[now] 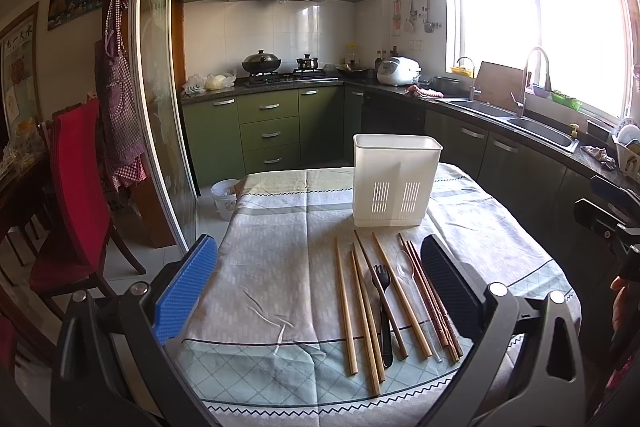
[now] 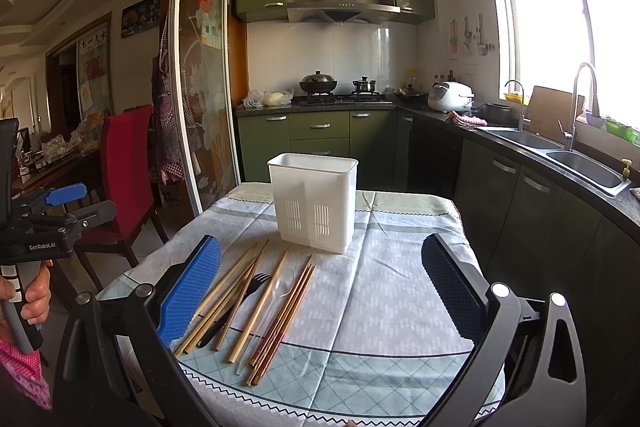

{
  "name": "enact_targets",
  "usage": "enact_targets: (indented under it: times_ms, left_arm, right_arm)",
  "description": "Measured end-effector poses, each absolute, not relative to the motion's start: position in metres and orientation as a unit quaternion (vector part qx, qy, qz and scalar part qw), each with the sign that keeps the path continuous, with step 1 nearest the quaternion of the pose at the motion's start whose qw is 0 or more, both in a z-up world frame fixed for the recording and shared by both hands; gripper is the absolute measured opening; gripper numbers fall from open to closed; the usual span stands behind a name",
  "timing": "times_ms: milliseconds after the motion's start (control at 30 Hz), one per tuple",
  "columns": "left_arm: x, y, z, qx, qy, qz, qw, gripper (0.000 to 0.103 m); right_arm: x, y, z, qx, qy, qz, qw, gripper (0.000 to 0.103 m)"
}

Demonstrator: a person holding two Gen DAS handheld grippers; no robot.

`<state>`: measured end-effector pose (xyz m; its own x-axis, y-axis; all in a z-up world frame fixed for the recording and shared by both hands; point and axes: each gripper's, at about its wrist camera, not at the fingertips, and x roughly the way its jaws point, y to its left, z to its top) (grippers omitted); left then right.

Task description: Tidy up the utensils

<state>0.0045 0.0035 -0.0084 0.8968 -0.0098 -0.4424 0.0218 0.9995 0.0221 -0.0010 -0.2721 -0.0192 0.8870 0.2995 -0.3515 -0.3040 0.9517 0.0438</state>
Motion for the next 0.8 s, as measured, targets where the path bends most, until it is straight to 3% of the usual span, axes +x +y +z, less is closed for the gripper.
enact_targets:
  times_ms: [800]
  left_arm:
    - [0.0061,0.0041,-0.0093,0.012,0.230,-0.007,0.973,0.097]
  right_arm:
    - [-0.0009,-0.2709,-0.0203,-0.006,0.183,0.156,0.971,0.099]
